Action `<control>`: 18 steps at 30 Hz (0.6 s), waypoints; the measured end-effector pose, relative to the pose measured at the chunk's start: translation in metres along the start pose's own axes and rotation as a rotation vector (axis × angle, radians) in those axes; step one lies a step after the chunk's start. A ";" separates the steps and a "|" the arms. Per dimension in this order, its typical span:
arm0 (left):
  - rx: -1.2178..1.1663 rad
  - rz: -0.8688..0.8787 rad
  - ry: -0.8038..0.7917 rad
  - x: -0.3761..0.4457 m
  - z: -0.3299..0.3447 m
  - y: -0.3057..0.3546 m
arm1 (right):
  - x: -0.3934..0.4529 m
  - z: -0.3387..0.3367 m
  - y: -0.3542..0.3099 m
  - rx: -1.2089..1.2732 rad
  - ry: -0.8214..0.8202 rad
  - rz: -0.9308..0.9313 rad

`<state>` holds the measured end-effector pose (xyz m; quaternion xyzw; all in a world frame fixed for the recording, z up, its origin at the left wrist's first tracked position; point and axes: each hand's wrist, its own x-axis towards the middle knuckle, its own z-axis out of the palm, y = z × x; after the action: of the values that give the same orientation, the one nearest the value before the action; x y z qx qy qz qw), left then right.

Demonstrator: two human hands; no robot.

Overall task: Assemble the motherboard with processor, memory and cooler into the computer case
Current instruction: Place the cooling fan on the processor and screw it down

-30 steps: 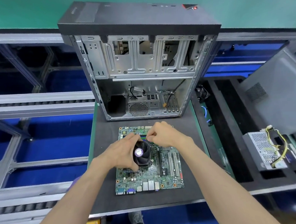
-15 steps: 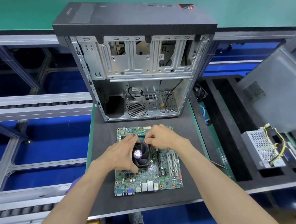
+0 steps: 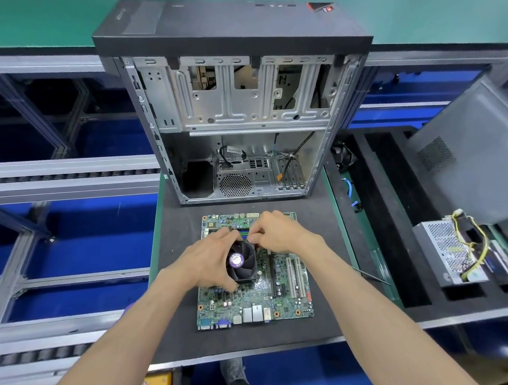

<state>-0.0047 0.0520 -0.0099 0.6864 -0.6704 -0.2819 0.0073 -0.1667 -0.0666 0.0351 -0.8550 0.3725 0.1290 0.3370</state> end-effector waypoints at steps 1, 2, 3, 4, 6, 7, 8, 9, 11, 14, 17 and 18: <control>-0.003 0.002 -0.002 0.000 0.001 0.000 | 0.000 0.000 0.000 -0.008 0.000 0.007; -0.005 0.008 -0.003 -0.001 0.002 -0.001 | 0.000 0.001 0.000 -0.012 0.002 0.013; -0.006 0.011 -0.004 -0.001 0.002 -0.001 | -0.001 0.002 -0.001 -0.017 0.006 0.024; -0.001 0.011 -0.006 -0.001 0.002 -0.001 | -0.001 0.003 -0.001 -0.017 0.010 0.033; 0.051 0.009 -0.024 0.001 -0.001 0.000 | 0.000 0.006 0.000 -0.010 0.018 0.049; 0.095 0.013 -0.041 0.003 -0.002 0.000 | 0.000 0.006 0.001 -0.008 0.023 0.056; 0.126 0.011 -0.067 0.005 -0.002 0.001 | 0.000 0.007 0.002 -0.005 0.030 0.062; 0.119 -0.001 -0.093 0.006 -0.004 0.003 | 0.000 0.007 0.002 -0.012 0.047 0.075; 0.002 -0.022 -0.085 0.008 -0.008 0.009 | -0.004 0.003 -0.001 -0.054 0.138 0.098; -0.215 0.049 0.092 0.016 -0.010 0.023 | -0.015 -0.020 -0.010 -0.045 0.403 0.071; -0.394 0.051 0.129 0.021 -0.007 0.034 | -0.031 -0.063 -0.031 0.109 0.651 -0.024; -0.417 0.037 0.119 0.021 -0.006 0.035 | -0.037 -0.078 -0.041 0.191 0.741 -0.089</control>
<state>-0.0362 0.0266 0.0004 0.6731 -0.6082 -0.3733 0.1940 -0.1652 -0.0781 0.1299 -0.8237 0.4419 -0.2387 0.2632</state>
